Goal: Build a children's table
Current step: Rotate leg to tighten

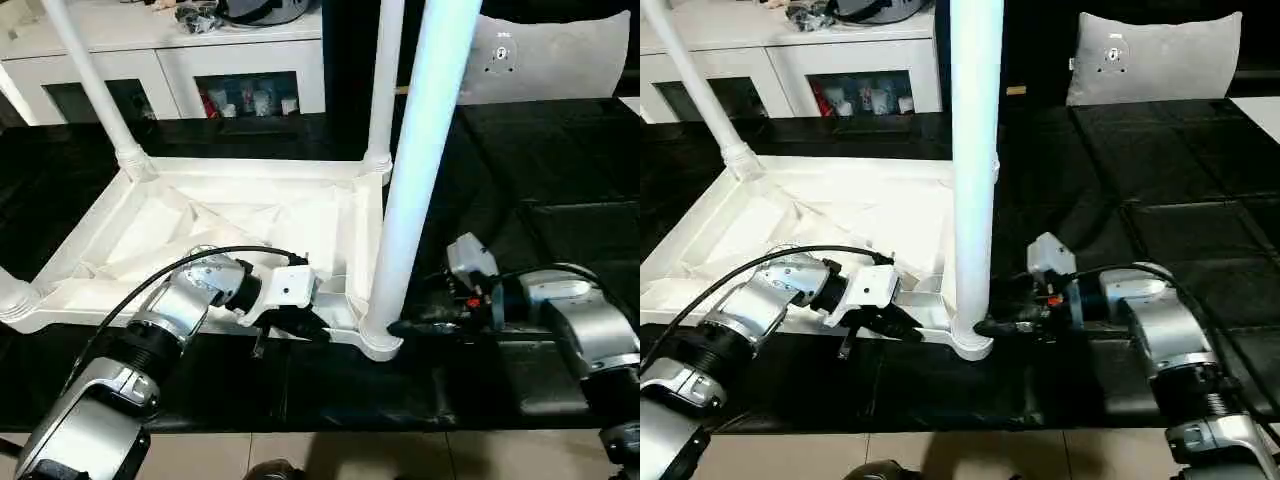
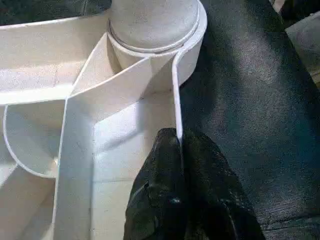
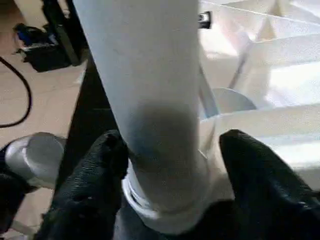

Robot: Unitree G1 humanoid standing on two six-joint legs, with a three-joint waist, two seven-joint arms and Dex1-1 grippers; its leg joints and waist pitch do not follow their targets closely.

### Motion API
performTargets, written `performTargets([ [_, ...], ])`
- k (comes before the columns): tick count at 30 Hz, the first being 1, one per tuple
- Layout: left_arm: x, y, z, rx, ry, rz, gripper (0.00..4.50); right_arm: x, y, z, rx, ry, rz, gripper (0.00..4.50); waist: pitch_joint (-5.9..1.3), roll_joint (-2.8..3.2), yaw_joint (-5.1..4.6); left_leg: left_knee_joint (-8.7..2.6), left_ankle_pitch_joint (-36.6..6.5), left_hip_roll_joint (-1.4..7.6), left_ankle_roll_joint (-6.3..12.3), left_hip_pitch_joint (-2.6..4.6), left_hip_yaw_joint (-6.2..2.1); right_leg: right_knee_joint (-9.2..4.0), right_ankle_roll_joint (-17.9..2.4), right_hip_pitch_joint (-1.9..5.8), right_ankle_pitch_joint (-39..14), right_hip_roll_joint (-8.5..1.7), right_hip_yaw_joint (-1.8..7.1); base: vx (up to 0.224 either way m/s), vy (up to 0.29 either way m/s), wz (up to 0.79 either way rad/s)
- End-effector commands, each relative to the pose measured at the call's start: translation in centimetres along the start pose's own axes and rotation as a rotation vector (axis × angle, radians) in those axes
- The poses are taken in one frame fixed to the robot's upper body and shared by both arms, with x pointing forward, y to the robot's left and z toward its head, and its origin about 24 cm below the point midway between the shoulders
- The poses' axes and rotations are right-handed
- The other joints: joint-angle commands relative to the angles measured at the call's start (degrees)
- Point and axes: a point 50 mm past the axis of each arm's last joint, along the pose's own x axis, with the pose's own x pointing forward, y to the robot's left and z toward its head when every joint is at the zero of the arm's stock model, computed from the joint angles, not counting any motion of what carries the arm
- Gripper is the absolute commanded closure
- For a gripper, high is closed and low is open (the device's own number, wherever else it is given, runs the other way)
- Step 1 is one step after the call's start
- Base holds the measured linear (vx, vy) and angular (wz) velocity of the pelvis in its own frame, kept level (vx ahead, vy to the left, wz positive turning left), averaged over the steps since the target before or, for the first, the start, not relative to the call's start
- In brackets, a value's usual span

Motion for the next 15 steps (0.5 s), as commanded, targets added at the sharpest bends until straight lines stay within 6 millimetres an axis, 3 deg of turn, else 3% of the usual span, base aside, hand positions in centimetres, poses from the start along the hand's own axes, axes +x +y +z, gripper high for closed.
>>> performTargets([
  [1,0.83,-0.14,1.1,0.078,0.013,-0.076,4.5,0.33,-0.03,0.48,0.001,-0.007,0.037,1.74,-4.35,-1.58,-0.16,-4.52,-5.4,7.49,5.7,0.96,-2.95,-3.37,-9.3,3.1,-13.7,-6.55,5.07,0.0,0.0,0.0],
  [6,0.84,-0.17,1.08,0.076,0.014,-0.08,4.5,0.67,-0.04,0.51,0.016,-0.006,0.054,2.25,-4.39,-1.49,0.41,-4.5,-4.8,7.51,5.54,0.94,-2.99,-3.25,-9.1,3.06,-13.1,-6.63,5.1,0.0,0.0,0.0],
  [15,0.72,0.26,0.81,0.009,0.0,-0.017,4.5,1.15,0.63,0.27,0.039,-0.019,0.077,2.51,-4.37,-1.57,0.37,-4.53,-5.0,7.49,4.97,0.92,-2.99,-3.34,-8.8,3.18,-13.5,-6.6,5.09,0.0,0.0,0.0],
])
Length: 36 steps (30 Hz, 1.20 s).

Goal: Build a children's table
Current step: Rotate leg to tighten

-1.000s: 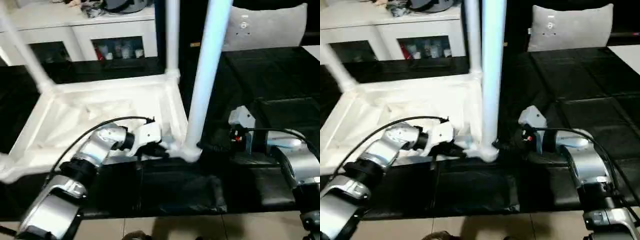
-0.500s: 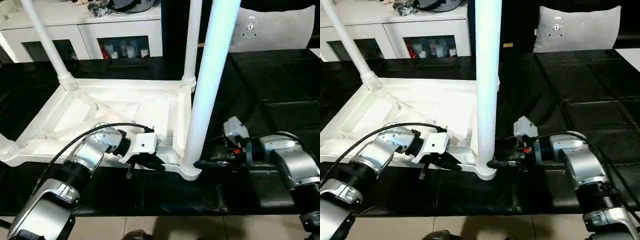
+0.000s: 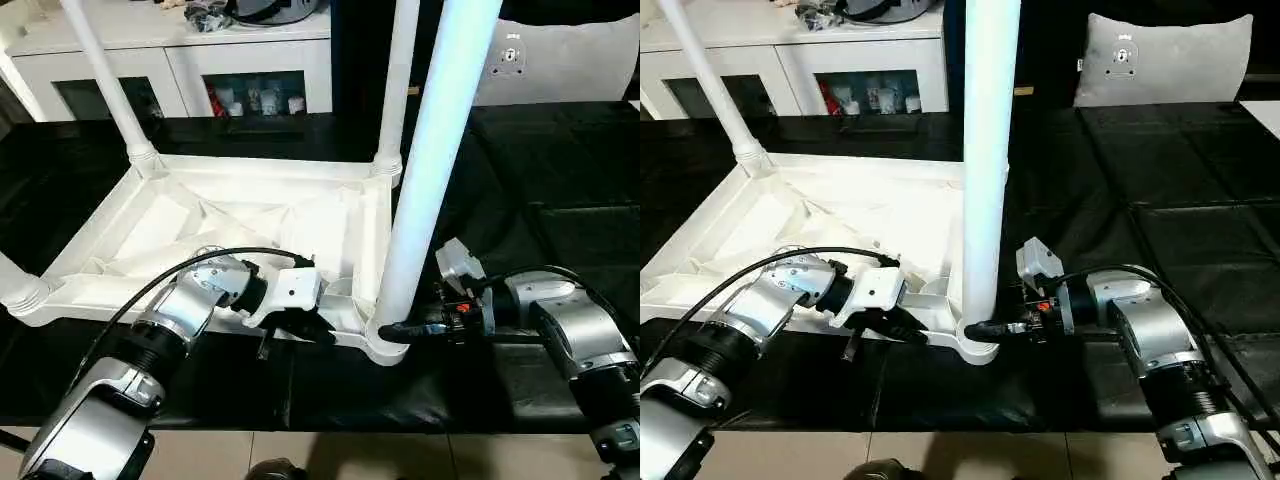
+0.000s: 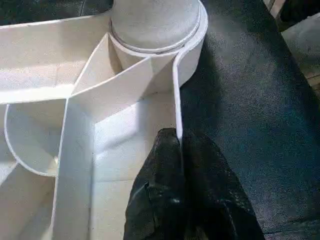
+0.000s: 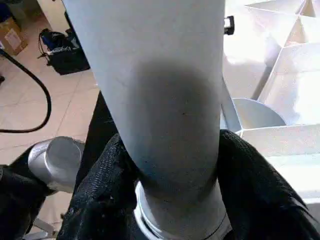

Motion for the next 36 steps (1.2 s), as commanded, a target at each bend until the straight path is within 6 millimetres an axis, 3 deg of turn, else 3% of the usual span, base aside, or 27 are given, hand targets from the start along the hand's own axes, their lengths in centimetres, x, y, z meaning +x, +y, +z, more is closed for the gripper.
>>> performTargets([
  [1,0.7,0.5,0.8,0.0,-0.005,0.02,4.5,1.0,0.4,0.1,0.03,-0.025,0.001,2.51,-4.34,-1.42,-0.33,-4.53,-5.0,7.5,5.01,0.93,-3.05,-3.39,-8.9,3.11,-13.6,-6.61,5.06,0.0,0.0,0.0],
  [3,1.0,1.0,1.1,-0.031,-0.022,0.081,4.5,1.8,0.2,0.0,0.05,-0.027,-0.071,2.51,-4.18,-1.17,-0.42,-4.72,-5.5,7.73,4.36,1.07,-3.21,-3.51,-8.8,2.97,-14.2,-6.5,5.13,0.0,0.0,0.0],
  [5,1.3,1.5,1.3,-0.056,-0.027,0.133,4.5,2.5,-0.2,0.0,0.057,-0.034,-0.171,2.51,-3.99,-1.35,-0.66,-4.87,-7.9,7.37,3.24,1.04,-3.12,-4.05,-8.2,3.11,-17.4,-6.69,5.09,0.0,0.0,0.0],
  [6,1.6,1.9,1.5,-0.084,-0.034,0.179,4.5,3.2,-0.8,0.1,0.086,-0.041,-0.274,2.51,-3.71,-0.74,-0.99,-4.95,-9.4,7.02,1.85,1.27,-3.18,-4.67,-7.2,2.96,-21.3,-6.57,4.99,0.0,0.0,0.0],
  [7,1.8,2.3,1.8,-0.111,-0.048,0.213,4.5,3.6,-1.3,0.1,0.122,-0.045,-0.352,2.52,-3.59,-1.0,-1.27,-5.04,-10.0,6.89,1.4,1.3,-3.16,-5.0,-6.6,2.93,-22.7,-6.46,4.85,0.0,0.0,0.0],
  [8,1.8,2.3,1.8,-0.111,-0.048,0.213,4.5,3.6,-1.3,0.1,0.122,-0.045,-0.352,2.52,-3.38,-1.21,-1.91,-5.14,-11.8,6.54,0.49,1.4,-3.35,-5.52,-5.5,3.08,-26.2,-6.48,4.51,0.0,0.0,0.0],
  [9,2.4,3.1,2.4,-0.154,-0.068,0.277,4.5,4.4,-2.1,0.1,0.176,-0.042,-0.479,2.53,-3.33,-0.84,-2.28,-5.17,-12.7,6.49,-0.08,1.52,-3.48,-5.7,-5.0,3.08,-27.7,-6.54,4.44,0.0,0.0,0.0],
  [10,2.8,3.7,2.8,-0.182,-0.078,0.332,4.5,5.0,-2.7,0.2,0.221,-0.038,-0.574,2.53,-2.9,-0.72,-3.4,-5.39,-15.4,6.45,-0.87,1.56,-3.68,-6.19,-4.1,2.97,-30.1,-6.14,4.04,0.0,0.0,0.0],
  [12,3.5,4.6,3.4,-0.217,-0.076,0.416,4.5,5.7,-3.4,0.4,0.24,-0.036,-0.673,2.53,-2.75,-0.5,-4.93,-5.34,-20.4,6.13,-2.24,2.21,-4.15,-6.92,-2.2,3.25,-33.5,-6.14,3.04,0.0,0.0,0.0],
  [13,3.5,4.6,3.4,-0.217,-0.076,0.416,4.5,5.7,-3.4,0.4,0.24,-0.036,-0.673,2.53,-2.43,-0.21,-6.17,-5.42,-24.0,6.15,-2.65,2.75,-4.15,-7.67,-1.2,2.81,-34.8,-5.83,2.58,0.0,0.0,0.0],
  [14,4.0,5.3,3.8,-0.24,-0.064,0.478,4.5,6.2,-4.2,0.7,0.313,-0.061,-0.782,2.53,-2.6,-0.26,-7.24,-5.41,-25.3,5.93,-2.75,2.64,-4.48,-7.74,-0.6,3.25,-34.5,-5.89,2.35,0.0,0.0,0.0],
  [15,4.3,5.7,4.2,-0.253,-0.067,0.513,4.5,6.5,-4.6,1.0,0.33,-0.08,-0.817,2.53,-2.66,0.08,-8.12,-5.62,-25.9,6.06,-2.71,2.46,-4.72,-7.72,-0.9,3.47,-33.1,-6.02,2.28,0.0,0.0,0.0],
  [17,4.5,6.1,4.6,-0.257,-0.067,0.544,4.5,6.8,-4.9,1.4,0.307,-0.087,-0.852,2.53,-2.86,0.03,-9.02,-5.89,-25.6,6.26,-2.43,2.02,-4.99,-7.38,-1.6,3.84,-28.6,-6.23,2.5,0.0,0.0,0.0],
  [18,4.7,6.3,5.0,-0.247,-0.063,0.559,4.5,7.0,-5.0,1.6,0.29,-0.1,-0.867,2.19,-3.04,-0.23,-9.25,-5.87,-23.8,6.15,-2.15,1.63,-4.85,-7.11,-2.8,3.91,-26.1,-6.62,2.99,0.0,0.0,0.0],
  [19,4.8,6.3,5.1,-0.239,-0.055,0.563,4.5,7.2,-4.9,1.7,0.298,-0.113,-0.858,1.98,-3.04,-0.23,-9.25,-5.87,-23.8,6.15,-2.15,1.63,-4.85,-7.11,-2.8,3.91,-26.1,-6.62,2.99,0.0,0.0,0.0],
  [20,4.9,6.3,5.1,-0.225,-0.044,0.559,4.5,7.2,-4.8,1.9,0.296,-0.124,-0.852,1.85,-3.35,-0.37,-9.2,-5.7,-19.4,6.17,-0.64,0.95,-4.66,-6.49,-5.0,4.41,-21.9,-7.13,3.58,0.0,0.0,0.0],
  [22,4.8,6.3,5.0,-0.227,-0.04,0.559,4.5,7.0,-4.8,1.9,0.275,-0.128,-0.86,1.82,-3.68,-0.46,-8.8,-5.47,-14.4,6.34,1.07,0.69,-4.34,-5.68,-7.3,4.48,-16.4,-7.17,4.0,0.0,0.0,0.0],
  [24,4.7,6.3,4.8,-0.223,-0.033,0.557,4.5,6.5,-4.6,1.7,0.263,-0.133,-0.859,1.49,-4.1,-0.69,-8.16,-4.91,-8.1,6.24,3.39,0.32,-3.92,-4.56,-9.6,4.68,-10.1,-7.14,4.25,0.0,0.0,0.0],
  [27,4.2,6.0,4.1,-0.204,-0.023,0.535,4.5,5.2,-4.3,1.5,0.192,-0.157,-0.835,1.28,-4.46,-0.67,-6.96,-4.47,-2.9,6.34,6.7,0.17,-3.58,-3.99,-9.8,4.62,-5.8,-7.04,4.16,0.0,0.0,0.0],
  [31,3.7,5.6,3.3,-0.165,0.001,0.504,4.5,3.8,-3.8,1.1,0.079,-0.132,-0.798,0.9,-4.72,-0.59,-5.94,-4.1,-0.8,6.62,8.3,0.11,-3.75,-3.05,-10.0,4.35,-2.6,-6.88,4.19,0.0,0.0,0.0],
  [32,3.4,5.3,2.8,-0.153,0.02,0.487,4.5,3.0,-3.6,0.8,0.051,-0.122,-0.772,0.82,-4.7,-0.83,-5.58,-3.96,-0.8,6.56,8.73,-0.01,-3.63,-2.98,-10.0,4.3,-2.2,-6.85,4.28,0.0,0.0,0.0],
  [33,3.3,5.2,2.6,-0.146,0.027,0.48,4.5,2.7,-3.5,0.7,0.043,-0.122,-0.762,0.72,-4.31,-0.75,-5.37,-4.11,-2.8,6.54,8.93,-0.02,-3.41,-3.44,-9.9,4.17,-4.7,-6.84,4.29,0.0,0.0,0.0],
  [36,2.6,4.8,1.8,-0.136,0.04,0.445,4.5,0.7,-3.2,0.7,0.003,-0.107,-0.701,0.48,-4.14,-0.8,-4.88,-4.4,-6.1,6.67,7.4,0.33,-3.37,-4.08,-9.0,4.11,-11.0,-6.61,4.13,0.0,0.0,0.0],
])
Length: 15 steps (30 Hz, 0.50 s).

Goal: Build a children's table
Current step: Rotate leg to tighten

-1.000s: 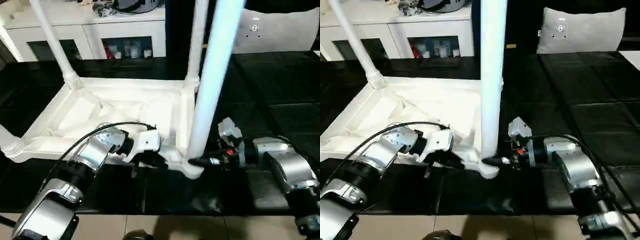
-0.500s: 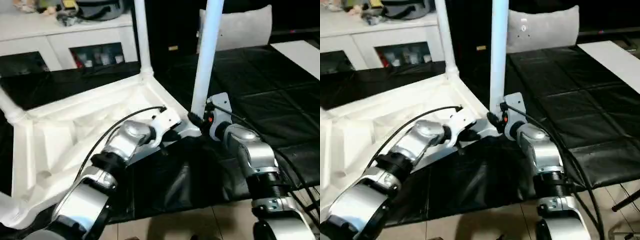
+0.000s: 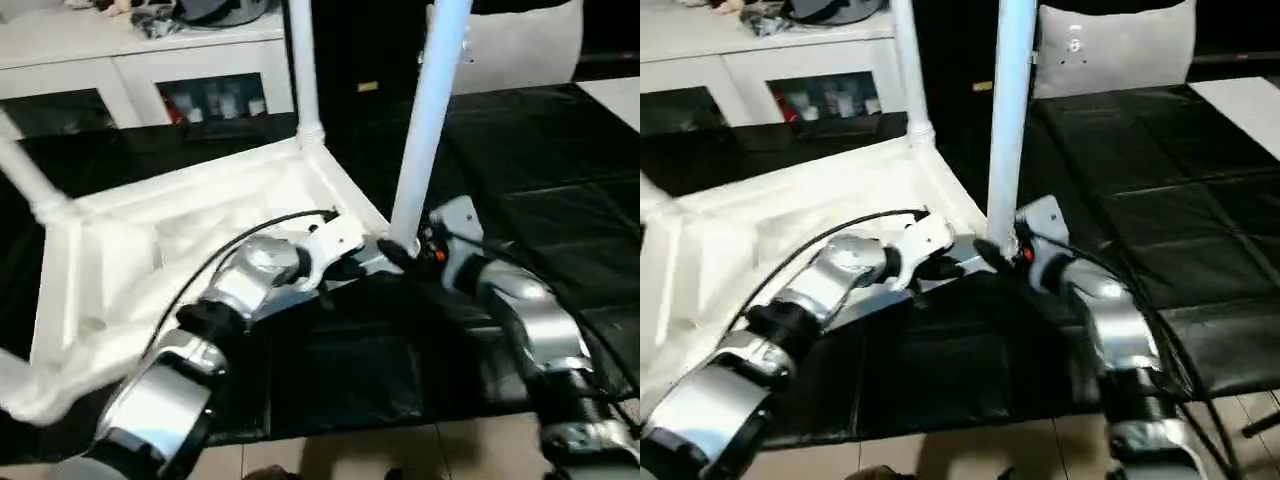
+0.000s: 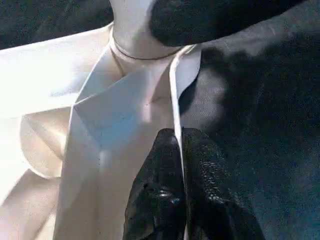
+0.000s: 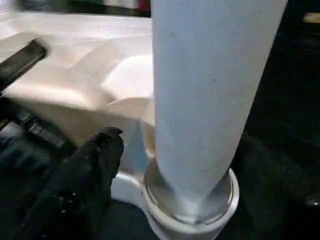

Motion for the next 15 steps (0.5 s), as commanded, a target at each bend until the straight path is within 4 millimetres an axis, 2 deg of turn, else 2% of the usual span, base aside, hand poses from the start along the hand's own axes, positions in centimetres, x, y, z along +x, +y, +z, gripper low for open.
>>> performTargets([
  [1,-0.7,0.0,-0.2,0.063,0.016,-0.036,4.5,-0.6,0.2,0.3,-0.044,-0.006,0.101,0.4,-4.18,-1.22,0.53,-4.41,-7.4,6.9,6.66,0.68,-3.08,-3.98,-8.1,3.88,-13.3,-6.55,4.83,0.0,0.0,0.0],
  [2,-1.1,0.1,-0.5,0.081,0.019,-0.055,4.5,-1.4,-0.2,0.3,-0.077,0.017,0.15,0.16,-4.18,-1.3,0.62,-4.5,-7.9,7.02,6.1,0.75,-3.11,-3.94,-7.9,3.77,-13.7,-6.46,4.89,0.0,0.0,0.0],
  [5,-1.9,0.0,-1.3,0.117,0.035,-0.106,4.5,-2.5,-0.5,0.2,-0.111,0.067,0.266,0.16,-4.24,-1.41,0.85,-4.45,-7.9,6.98,5.99,0.55,-3.12,-3.67,-8.1,3.8,-12.8,-6.56,5.06,0.0,0.0,0.0],
  [10,-3.2,-0.6,-1.9,0.181,0.019,-0.234,4.5,-3.5,-0.8,0.2,-0.163,0.104,0.402,0.16,-4.55,-1.65,1.31,-4.06,-5.4,6.88,7.84,0.19,-2.95,-3.12,-8.8,3.88,-10.3,-6.64,4.93,0.0,0.0,0.0],
  [11,-3.5,-0.7,-2.0,0.188,0.022,-0.26,4.5,-3.6,-0.9,0.3,-0.175,0.111,0.423,0.16,-4.47,-1.72,1.35,-4.08,-5.2,7.0,8.06,0.33,-2.88,-3.22,-8.9,3.56,-10.5,-6.48,4.95,0.0,0.0,0.0],
  [13,-3.9,-0.9,-2.3,0.211,0.027,-0.306,4.5,-3.7,-1.0,0.3,-0.178,0.117,0.455,0.16,-4.42,-1.77,1.75,-4.12,-5.5,7.11,7.86,0.49,-2.8,-3.32,-8.9,3.42,-11.7,-6.46,4.98,0.0,0.0,0.0],
  [14,-4.1,-1.0,-2.4,0.219,0.026,-0.323,4.5,-3.7,-1.0,0.4,-0.177,0.118,0.467,0.31,-4.41,-1.62,2.11,-4.18,-5.9,7.14,7.44,0.65,-2.78,-3.36,-8.9,3.36,-12.8,-6.46,4.97,0.0,0.0,0.0],
  [15,-4.2,-1.2,-2.4,0.223,0.025,-0.344,4.5,-3.7,-1.0,0.4,-0.17,0.116,0.479,0.51,-4.36,-2.23,2.24,-4.28,-5.9,7.26,7.11,0.7,-2.71,-3.35,-8.8,3.28,-13.1,-6.39,5.09,0.0,0.0,0.0],
])
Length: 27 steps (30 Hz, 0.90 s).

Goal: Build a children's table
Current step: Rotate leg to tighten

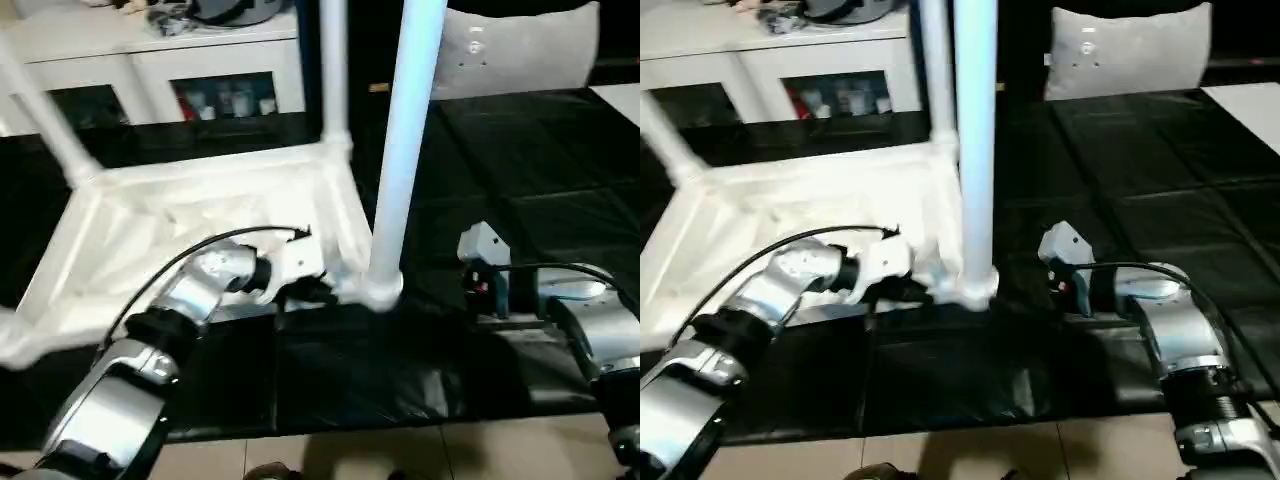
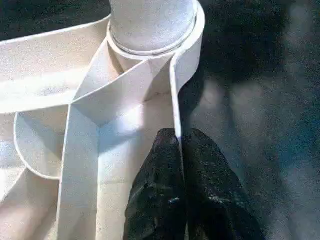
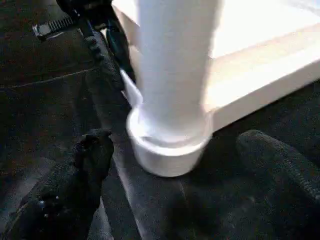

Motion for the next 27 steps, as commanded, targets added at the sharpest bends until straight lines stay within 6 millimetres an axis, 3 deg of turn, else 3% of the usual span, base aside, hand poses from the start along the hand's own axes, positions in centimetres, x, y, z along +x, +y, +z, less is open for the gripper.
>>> performTargets([
  [1,0.0,-1.0,0.2,0.068,0.017,-0.121,4.5,0.3,0.1,0.7,-0.008,-0.025,0.067,0.54,-4.51,-1.78,0.41,-4.38,-5.8,7.31,6.86,0.76,-3.01,-3.01,-9.2,3.43,-12.8,-6.65,4.95,0.0,0.0,0.0],
  [2,0.0,-1.2,0.2,0.074,0.016,-0.139,4.5,0.4,0.2,0.8,-0.002,-0.029,0.086,0.54,-4.47,-1.61,0.64,-4.42,-5.6,7.46,6.97,0.81,-2.96,-3.02,-9.2,3.26,-12.9,-6.66,5.06,0.0,0.0,0.0],
  [7,0.0,-2.1,0.4,0.107,0.009,-0.211,4.5,0.9,1.2,0.9,0.015,-0.04,0.229,1.02,-4.56,-1.84,1.74,-4.37,-4.6,7.51,6.8,0.96,-2.76,-2.65,-10.1,3.16,-10.2,-6.74,5.27,0.0,0.0,0.0],
  [14,0.4,-2.6,0.7,0.117,-0.004,-0.241,4.5,1.9,1.5,0.8,0.039,-0.041,0.304,1.8,-4.49,-2.01,2.48,-4.48,-5.4,7.42,5.28,1.09,-2.7,-3.1,-8.9,3.05,-14.0,-6.66,5.32,0.0,0.0,0.0],
  [23,0.2,-2.7,0.5,0.113,0.005,-0.246,4.5,2.7,1.9,0.9,0.061,-0.058,0.349,2.5,-4.51,-2.17,2.66,-4.4,-4.7,7.25,5.56,0.98,-2.71,-3.09,-8.4,3.07,-14.4,-6.58,5.26,0.0,0.0,0.0],
  [27,0.1,-2.6,0.5,0.095,0.003,-0.238,4.5,3.0,2.4,0.9,0.079,-0.076,0.375,2.56,-4.55,-1.93,2.62,-4.4,-4.7,7.3,5.24,1.05,-2.74,-3.14,-8.4,3.05,-14.4,-6.48,5.26,0.0,0.0,0.0],
])
